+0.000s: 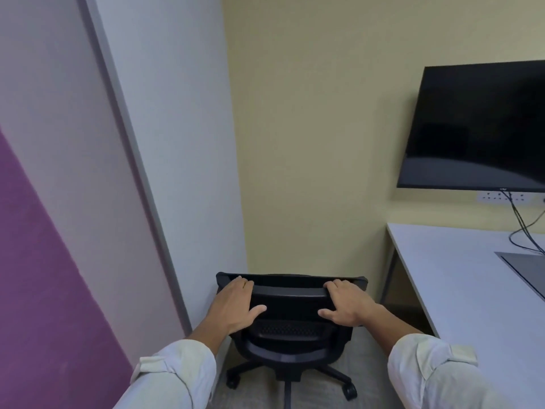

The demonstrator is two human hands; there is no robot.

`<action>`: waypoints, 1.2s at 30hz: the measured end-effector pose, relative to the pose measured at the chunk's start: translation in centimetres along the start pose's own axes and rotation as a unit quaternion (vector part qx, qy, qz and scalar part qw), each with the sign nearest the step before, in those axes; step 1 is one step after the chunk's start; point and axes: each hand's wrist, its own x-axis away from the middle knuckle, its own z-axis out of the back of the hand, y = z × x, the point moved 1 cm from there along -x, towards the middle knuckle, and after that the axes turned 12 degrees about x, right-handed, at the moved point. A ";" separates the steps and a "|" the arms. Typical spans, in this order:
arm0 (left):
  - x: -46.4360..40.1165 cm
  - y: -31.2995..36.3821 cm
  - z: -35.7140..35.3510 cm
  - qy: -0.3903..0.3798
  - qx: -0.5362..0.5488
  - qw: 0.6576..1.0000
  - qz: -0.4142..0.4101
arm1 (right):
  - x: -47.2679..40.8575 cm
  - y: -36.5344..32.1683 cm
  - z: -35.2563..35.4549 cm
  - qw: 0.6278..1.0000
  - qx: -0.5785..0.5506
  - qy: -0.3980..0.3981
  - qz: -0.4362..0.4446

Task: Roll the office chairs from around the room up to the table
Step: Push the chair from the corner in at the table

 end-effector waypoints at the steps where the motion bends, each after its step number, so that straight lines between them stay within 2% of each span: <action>1: -0.9 -0.6 -0.3 -0.010 0.004 1.000 -0.002 | -0.7 0.2 -0.1 1.000 0.017 -0.013 0.003; 4: -3.5 -2.1 -0.8 -0.048 -0.022 0.999 -0.012 | -2.8 1.0 -0.2 0.998 0.050 -0.033 0.013; 7: -6.3 -2.4 -0.5 -0.095 -0.039 0.995 -0.014 | -4.4 1.8 -0.2 0.998 0.062 -0.019 0.007; 15: -8.6 -3.5 -2.6 -0.151 -0.097 0.982 -0.053 | -3.5 1.3 -2.2 0.998 0.042 0.021 -0.048; 21: -7.2 -5.5 -1.6 -0.154 -0.100 0.980 -0.077 | -1.4 -3.1 -2.0 0.994 0.036 0.030 -0.099; 30: -3.9 -7.9 -0.1 -0.168 -0.115 0.960 -0.193 | 4.9 -10.7 -2.1 0.977 0.022 0.030 -0.210; 36: -2.1 -8.9 0.3 -0.186 -0.142 0.937 -0.259 | 8.9 -15.4 -2.3 0.963 0.050 0.040 -0.262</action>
